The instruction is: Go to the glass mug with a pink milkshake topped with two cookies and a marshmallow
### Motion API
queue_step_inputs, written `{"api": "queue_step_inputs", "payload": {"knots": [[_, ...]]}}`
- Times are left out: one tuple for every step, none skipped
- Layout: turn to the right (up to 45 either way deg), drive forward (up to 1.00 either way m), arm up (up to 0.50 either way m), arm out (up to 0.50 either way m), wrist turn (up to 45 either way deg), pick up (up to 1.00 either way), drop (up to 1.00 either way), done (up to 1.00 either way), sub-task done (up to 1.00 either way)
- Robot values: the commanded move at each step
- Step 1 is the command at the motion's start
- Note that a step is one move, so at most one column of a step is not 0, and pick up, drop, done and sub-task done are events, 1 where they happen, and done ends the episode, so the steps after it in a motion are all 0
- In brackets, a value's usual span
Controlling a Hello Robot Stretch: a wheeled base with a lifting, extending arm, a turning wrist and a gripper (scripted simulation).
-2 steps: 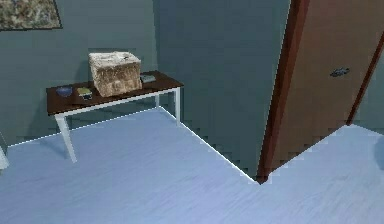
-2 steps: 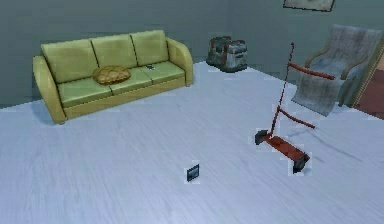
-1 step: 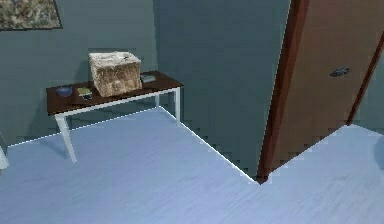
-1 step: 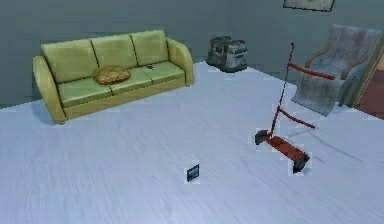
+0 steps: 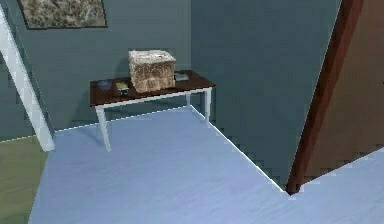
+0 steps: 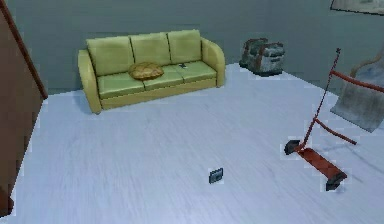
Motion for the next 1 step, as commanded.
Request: {"api": "queue_step_inputs", "payload": {"knots": [[-45.0,0.0,0.0,0.0,0.0,0.0,0.0,0.0,0.0]]}}
